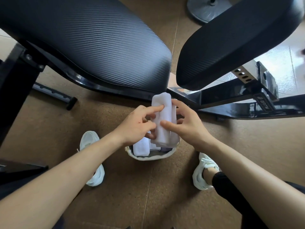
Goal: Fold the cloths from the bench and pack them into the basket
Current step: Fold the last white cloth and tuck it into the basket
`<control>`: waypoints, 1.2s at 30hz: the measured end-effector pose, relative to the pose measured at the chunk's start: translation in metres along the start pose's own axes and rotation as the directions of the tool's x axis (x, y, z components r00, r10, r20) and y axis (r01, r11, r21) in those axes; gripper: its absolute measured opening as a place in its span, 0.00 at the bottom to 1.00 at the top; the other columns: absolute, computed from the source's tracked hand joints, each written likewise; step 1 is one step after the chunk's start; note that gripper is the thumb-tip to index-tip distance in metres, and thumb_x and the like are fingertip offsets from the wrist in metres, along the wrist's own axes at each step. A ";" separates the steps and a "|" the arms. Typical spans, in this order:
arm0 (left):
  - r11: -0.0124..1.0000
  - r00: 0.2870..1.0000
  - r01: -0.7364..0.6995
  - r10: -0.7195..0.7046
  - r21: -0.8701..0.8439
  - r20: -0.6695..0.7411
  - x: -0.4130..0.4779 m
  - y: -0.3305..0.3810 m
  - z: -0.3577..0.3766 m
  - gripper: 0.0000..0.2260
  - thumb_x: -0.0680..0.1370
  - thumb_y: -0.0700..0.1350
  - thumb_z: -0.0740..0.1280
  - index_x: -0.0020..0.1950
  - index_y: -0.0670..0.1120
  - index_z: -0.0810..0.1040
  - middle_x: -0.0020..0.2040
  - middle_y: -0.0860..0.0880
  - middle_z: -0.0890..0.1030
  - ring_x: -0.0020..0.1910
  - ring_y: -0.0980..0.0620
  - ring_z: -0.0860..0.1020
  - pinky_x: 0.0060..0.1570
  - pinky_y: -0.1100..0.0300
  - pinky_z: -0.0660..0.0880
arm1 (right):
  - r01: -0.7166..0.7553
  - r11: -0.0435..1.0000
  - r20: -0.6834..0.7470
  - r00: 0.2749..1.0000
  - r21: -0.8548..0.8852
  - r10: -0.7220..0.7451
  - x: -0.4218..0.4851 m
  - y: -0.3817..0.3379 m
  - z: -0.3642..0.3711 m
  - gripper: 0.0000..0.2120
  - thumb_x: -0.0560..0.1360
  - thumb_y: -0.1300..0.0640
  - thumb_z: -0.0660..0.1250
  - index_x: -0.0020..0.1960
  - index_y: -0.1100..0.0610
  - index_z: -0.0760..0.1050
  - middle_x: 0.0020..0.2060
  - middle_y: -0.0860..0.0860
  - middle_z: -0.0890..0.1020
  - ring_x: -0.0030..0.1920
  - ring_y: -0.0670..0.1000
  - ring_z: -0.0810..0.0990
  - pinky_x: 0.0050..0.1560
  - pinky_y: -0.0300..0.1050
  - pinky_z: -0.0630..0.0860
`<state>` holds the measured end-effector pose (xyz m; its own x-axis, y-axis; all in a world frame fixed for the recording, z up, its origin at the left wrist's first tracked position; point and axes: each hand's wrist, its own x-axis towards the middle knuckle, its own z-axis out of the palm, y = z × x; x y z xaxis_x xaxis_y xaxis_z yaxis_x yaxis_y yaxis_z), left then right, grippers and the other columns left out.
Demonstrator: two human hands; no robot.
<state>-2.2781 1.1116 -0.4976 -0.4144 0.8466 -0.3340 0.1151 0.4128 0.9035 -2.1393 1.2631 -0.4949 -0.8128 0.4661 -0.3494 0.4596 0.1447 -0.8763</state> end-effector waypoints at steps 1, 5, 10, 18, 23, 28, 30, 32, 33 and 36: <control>1.000 0.999 -0.014 0.015 0.022 -0.035 0.001 -0.001 -0.003 0.23 0.79 0.40 0.68 0.72 0.59 0.73 0.58 0.48 0.70 0.56 0.51 0.77 0.48 0.64 0.79 | -0.019 0.997 0.018 1.000 0.068 0.018 0.000 0.000 -0.001 0.32 0.73 0.51 0.77 0.74 0.43 0.68 0.60 0.47 0.81 0.56 0.49 0.83 0.53 0.52 0.84; 0.998 0.995 -0.054 0.056 0.018 -0.086 0.000 -0.001 -0.010 0.24 0.77 0.44 0.74 0.68 0.63 0.73 0.66 0.52 0.67 0.63 0.55 0.74 0.60 0.64 0.74 | -0.078 0.950 0.088 0.995 0.301 0.054 0.003 -0.002 -0.003 0.30 0.76 0.65 0.72 0.72 0.43 0.70 0.58 0.53 0.83 0.57 0.55 0.85 0.54 0.59 0.84; 0.979 0.993 -0.048 0.068 -0.200 0.094 0.002 -0.009 0.000 0.29 0.79 0.41 0.71 0.75 0.62 0.66 0.69 0.55 0.72 0.62 0.54 0.79 0.59 0.55 0.81 | -0.132 0.889 0.193 0.980 0.438 0.050 0.005 0.006 -0.001 0.39 0.79 0.69 0.66 0.80 0.41 0.55 0.61 0.57 0.83 0.58 0.61 0.84 0.49 0.56 0.83; 0.997 0.999 0.038 -0.038 -0.064 0.010 0.009 -0.032 0.026 0.33 0.76 0.48 0.76 0.77 0.62 0.65 0.74 0.54 0.66 0.69 0.52 0.70 0.61 0.57 0.76 | -0.183 0.941 0.316 0.945 0.285 0.088 0.002 0.033 -0.004 0.45 0.78 0.66 0.70 0.81 0.37 0.50 0.65 0.57 0.81 0.63 0.59 0.82 0.61 0.64 0.79; 0.988 0.986 0.153 -0.154 0.018 0.062 0.002 -0.069 0.057 0.36 0.75 0.51 0.75 0.79 0.62 0.61 0.78 0.51 0.65 0.71 0.52 0.69 0.59 0.61 0.72 | -0.235 0.969 0.426 0.886 0.076 0.182 -0.006 0.069 0.008 0.48 0.74 0.64 0.75 0.80 0.37 0.53 0.61 0.58 0.81 0.59 0.58 0.84 0.63 0.60 0.79; 0.955 0.950 0.297 -0.296 0.012 0.098 -0.007 -0.120 0.081 0.33 0.77 0.49 0.73 0.77 0.64 0.61 0.68 0.49 0.73 0.64 0.50 0.74 0.60 0.55 0.76 | -0.310 0.948 0.437 0.844 -0.073 0.310 -0.003 0.114 0.042 0.50 0.73 0.65 0.76 0.82 0.42 0.50 0.59 0.55 0.80 0.54 0.53 0.84 0.53 0.51 0.84; 0.936 0.931 0.346 -0.350 0.064 0.098 -0.007 -0.144 0.082 0.34 0.76 0.49 0.72 0.77 0.67 0.60 0.70 0.49 0.71 0.65 0.50 0.74 0.61 0.54 0.76 | -0.301 0.942 0.403 0.851 -0.150 0.336 0.005 0.134 0.058 0.50 0.73 0.64 0.76 0.82 0.43 0.49 0.66 0.54 0.76 0.61 0.53 0.80 0.60 0.52 0.81; 0.912 0.914 0.380 -0.395 0.153 0.089 -0.006 -0.169 0.082 0.33 0.76 0.51 0.72 0.76 0.67 0.60 0.72 0.50 0.70 0.64 0.50 0.76 0.63 0.48 0.77 | -0.266 0.928 0.345 0.872 -0.262 0.347 0.017 0.156 0.071 0.50 0.73 0.62 0.76 0.82 0.43 0.48 0.74 0.50 0.67 0.71 0.54 0.72 0.67 0.53 0.77; 0.901 0.910 0.391 -0.409 0.188 0.071 -0.004 -0.180 0.082 0.32 0.76 0.53 0.72 0.76 0.66 0.61 0.72 0.51 0.70 0.62 0.50 0.77 0.62 0.46 0.78 | -0.260 0.915 0.322 0.877 -0.307 0.357 0.023 0.168 0.075 0.50 0.73 0.60 0.76 0.82 0.42 0.47 0.76 0.49 0.65 0.73 0.54 0.69 0.69 0.54 0.75; 0.879 0.912 0.406 -0.408 0.250 -0.047 0.003 -0.206 0.084 0.28 0.79 0.51 0.70 0.77 0.60 0.65 0.71 0.51 0.72 0.64 0.48 0.76 0.63 0.45 0.78 | -0.272 0.882 0.275 0.878 -0.385 0.391 0.039 0.197 0.081 0.50 0.75 0.59 0.75 0.82 0.40 0.44 0.76 0.50 0.63 0.73 0.54 0.69 0.68 0.51 0.73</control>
<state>-2.2274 1.0577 -0.7071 -0.4668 0.5879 -0.6607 0.1583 0.7905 0.5916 -2.1096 1.2394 -0.7086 -0.6325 0.2264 -0.7407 0.7644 0.3369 -0.5497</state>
